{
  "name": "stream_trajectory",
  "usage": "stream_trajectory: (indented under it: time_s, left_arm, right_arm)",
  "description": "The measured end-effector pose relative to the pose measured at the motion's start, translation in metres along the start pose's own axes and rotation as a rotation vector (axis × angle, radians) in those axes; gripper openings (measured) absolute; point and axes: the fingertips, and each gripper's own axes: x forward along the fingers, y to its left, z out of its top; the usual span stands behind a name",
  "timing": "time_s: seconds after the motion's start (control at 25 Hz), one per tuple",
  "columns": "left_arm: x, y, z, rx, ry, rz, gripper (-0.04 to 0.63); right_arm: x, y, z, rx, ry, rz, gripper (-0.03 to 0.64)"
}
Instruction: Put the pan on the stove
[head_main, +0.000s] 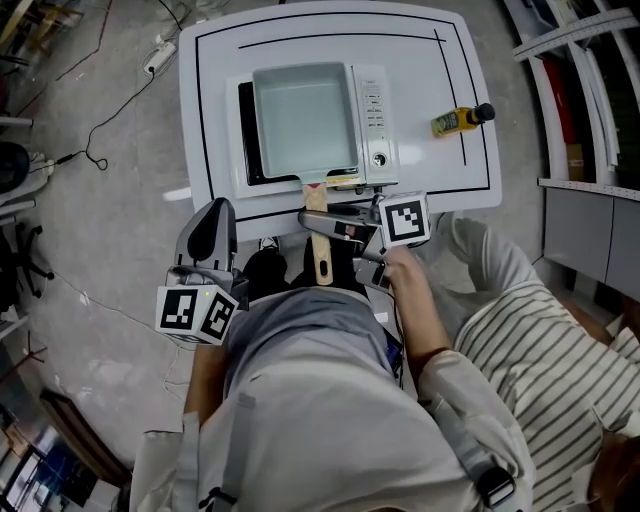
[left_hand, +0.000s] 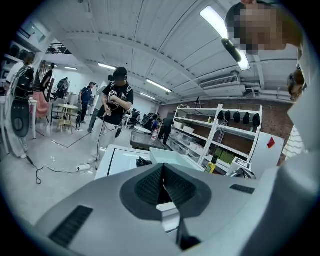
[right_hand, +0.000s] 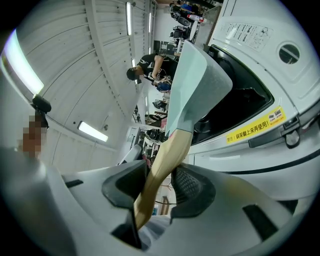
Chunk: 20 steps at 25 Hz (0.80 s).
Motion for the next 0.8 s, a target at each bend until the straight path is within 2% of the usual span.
stream_trajectory:
  time_s: [0.48, 0.8]
  left_arm:
    - [0.0, 0.005, 0.001, 0.006, 0.0, 0.0, 0.008]
    - [0.002, 0.009, -0.001, 0.001, 0.008, -0.005, 0.008]
  right_arm:
    - [0.009, -0.005, 0.006, -0.01, -0.004, 0.002, 0.156]
    - [0.007, -0.021, 0.0, 0.001, 0.004, -0.042, 0.155]
